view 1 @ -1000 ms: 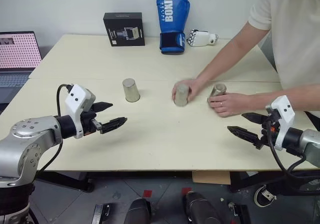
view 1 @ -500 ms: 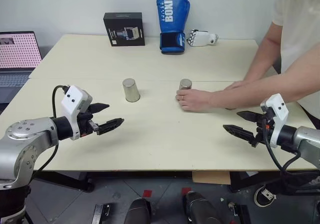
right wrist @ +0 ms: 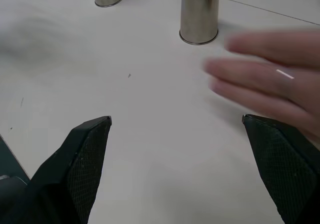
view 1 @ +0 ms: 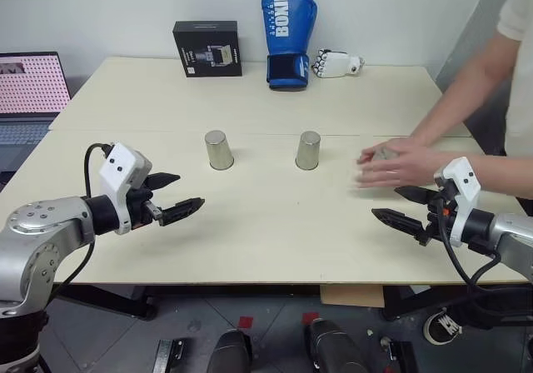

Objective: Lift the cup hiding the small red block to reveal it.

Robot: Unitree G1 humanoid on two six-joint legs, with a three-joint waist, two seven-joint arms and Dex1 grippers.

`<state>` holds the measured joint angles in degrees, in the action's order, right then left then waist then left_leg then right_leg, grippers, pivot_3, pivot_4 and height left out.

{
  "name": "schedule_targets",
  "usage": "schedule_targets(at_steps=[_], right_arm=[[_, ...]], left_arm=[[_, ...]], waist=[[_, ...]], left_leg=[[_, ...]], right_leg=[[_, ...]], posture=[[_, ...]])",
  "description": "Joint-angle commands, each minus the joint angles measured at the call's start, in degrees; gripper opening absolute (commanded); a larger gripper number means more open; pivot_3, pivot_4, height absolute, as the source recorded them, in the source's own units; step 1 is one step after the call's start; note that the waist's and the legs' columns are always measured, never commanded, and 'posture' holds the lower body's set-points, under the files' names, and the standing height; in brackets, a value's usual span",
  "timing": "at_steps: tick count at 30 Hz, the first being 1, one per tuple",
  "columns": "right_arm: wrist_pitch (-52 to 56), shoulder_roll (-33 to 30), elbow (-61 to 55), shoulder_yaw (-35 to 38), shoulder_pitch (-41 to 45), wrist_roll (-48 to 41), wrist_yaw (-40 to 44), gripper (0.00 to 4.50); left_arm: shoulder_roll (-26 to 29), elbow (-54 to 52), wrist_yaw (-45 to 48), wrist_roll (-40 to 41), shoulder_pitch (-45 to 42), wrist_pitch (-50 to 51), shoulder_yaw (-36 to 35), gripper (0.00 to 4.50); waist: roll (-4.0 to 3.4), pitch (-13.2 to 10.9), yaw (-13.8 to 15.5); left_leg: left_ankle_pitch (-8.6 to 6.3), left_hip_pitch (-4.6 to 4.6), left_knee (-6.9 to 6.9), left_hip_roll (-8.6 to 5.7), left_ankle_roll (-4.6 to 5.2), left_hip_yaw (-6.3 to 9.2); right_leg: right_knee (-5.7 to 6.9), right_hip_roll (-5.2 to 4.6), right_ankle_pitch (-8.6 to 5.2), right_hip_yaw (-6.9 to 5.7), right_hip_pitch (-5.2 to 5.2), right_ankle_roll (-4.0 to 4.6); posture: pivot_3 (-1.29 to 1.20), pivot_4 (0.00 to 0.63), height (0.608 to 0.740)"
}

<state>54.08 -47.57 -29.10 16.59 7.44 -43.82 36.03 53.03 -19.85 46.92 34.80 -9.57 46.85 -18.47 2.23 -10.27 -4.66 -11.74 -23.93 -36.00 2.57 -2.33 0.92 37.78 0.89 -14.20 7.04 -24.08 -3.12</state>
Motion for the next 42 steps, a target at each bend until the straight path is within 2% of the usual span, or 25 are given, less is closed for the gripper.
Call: schedule_targets(at_steps=[1, 4, 6, 9, 11, 14, 20, 24, 37, 40, 42], right_arm=[[-1.0, -0.2, -2.2, 0.9, -0.8, 0.2, -0.2, 4.44], [-1.6, 0.5, -2.6, -0.3, -1.9, 1.9, -1.6, 4.44], [-2.7, 3.3, -1.7, -1.4, -1.1, 4.8, -6.0, 4.44], [-5.3, 8.4, 1.3, -3.5, 0.9, 11.6, -14.2, 4.44], [-7.1, 11.8, 4.2, -5.0, 3.2, 14.0, -16.8, 4.44], [-10.7, 14.3, 10.0, -7.9, 6.6, 18.1, -17.1, 4.44], [-20.6, 17.5, 26.7, -11.0, 14.4, 25.1, -16.6, 4.44], [-25.2, 18.5, 35.6, -10.7, 18.9, 28.2, -16.9, 4.44], [-41.4, 23.9, 58.4, -9.6, 29.1, 30.3, -12.0, 4.44], [-44.8, 23.7, 62.2, -9.5, 30.9, 31.3, -12.2, 3.91], [-47.0, 23.5, 63.7, -9.8, 31.4, 32.1, -12.1, 3.37]], left_arm=[[1.0, -2.3, 0.4, 1.3, -0.7, 0.0, -1.8, 4.50], [0.1, -4.8, 0.3, 2.9, -0.6, 0.8, -0.6, 4.50], [-1.7, -7.6, -0.7, 3.7, -1.0, 0.5, 1.5, 4.50], [-3.8, -13.1, -1.2, 2.7, -1.3, -1.2, 7.5, 4.50], [-8.0, -15.4, -3.2, 0.9, -4.0, -3.6, 13.3, 4.50], [-13.3, -14.7, -5.4, -2.7, -7.7, -6.8, 19.3, 4.50], [-18.2, -9.2, -5.2, -9.6, -12.2, -13.2, 27.4, 4.50], [-20.1, -8.4, -5.1, -11.3, -12.5, -14.4, 29.5, 4.50], [-25.0, -6.2, -6.7, -14.3, -13.6, -14.6, 31.7, 4.50], [-25.5, -6.0, -6.8, -14.6, -13.9, -14.4, 31.8, 4.50], [-25.4, -5.8, -6.4, -14.5, -14.1, -14.4, 31.4, 4.50]], waist=[[0.00, 0.0, 0.0], [0.00, 0.0, 0.0], [0.01, 0.0, 0.0], [0.04, 0.0, 0.0], [0.04, 0.1, 0.0], [0.05, 0.1, 0.0], [-0.01, 0.1, -0.1], [-0.03, 0.1, -0.1], [-0.06, 0.1, -0.2], [-0.06, 0.1, -0.2], [-0.06, 0.1, -0.2]], left_leg=[[0.00, 0.00, 0.00, 0.00, 0.00, 0.00], [0.00, -0.01, 0.00, 0.00, 0.00, 0.00], [0.00, -0.01, 0.00, 0.00, 0.00, 0.00], [0.00, 0.02, -0.05, 0.00, 0.00, 0.00], [0.01, 0.01, -0.05, -0.04, -0.01, -0.05], [0.02, 0.00, -0.11, -0.07, -0.01, -0.05], [0.02, 0.11, -0.10, -0.08, 0.00, -0.05], [0.02, 0.02, -0.06, -0.09, 0.01, -0.04], [0.02, 0.04, -0.09, -0.11, 0.01, 0.01], [0.02, 0.05, -0.08, -0.11, 0.01, 0.04], [0.02, 0.04, -0.07, -0.11, 0.01, 0.06]], right_leg=[[0.00, 0.00, 0.00, 0.00, 0.00, 0.00], [0.00, 0.00, 0.00, 0.00, 0.00, 0.00], [-0.01, 0.00, 0.00, 0.01, 0.00, 0.00], [0.02, 0.00, 0.00, 0.01, 0.03, -0.01], [0.02, -0.01, 0.02, 0.09, 0.02, -0.03], [0.03, 0.00, 0.07, 0.12, 0.05, -0.10], [0.19, 0.06, 0.08, 0.14, 0.07, -0.11], [0.18, 0.07, 0.22, 0.16, 0.02, -0.35], [0.20, 0.07, 0.26, 0.16, 0.08, -0.42], [0.22, 0.07, 0.26, 0.14, 0.07, -0.42], [0.22, 0.08, 0.25, 0.13, 0.07, -0.41]], posture=[[0.00, 0.150, 0.740], [0.00, 0.150, 0.740], [0.00, 0.150, 0.740], [0.00, 0.150, 0.740], [0.00, 0.150, 0.740], [0.00, 0.150, 0.740], [0.00, 0.150, 0.740], [0.00, 0.150, 0.740], [0.00, 0.150, 0.740], [0.00, 0.150, 0.740], [0.00, 0.150, 0.740]])
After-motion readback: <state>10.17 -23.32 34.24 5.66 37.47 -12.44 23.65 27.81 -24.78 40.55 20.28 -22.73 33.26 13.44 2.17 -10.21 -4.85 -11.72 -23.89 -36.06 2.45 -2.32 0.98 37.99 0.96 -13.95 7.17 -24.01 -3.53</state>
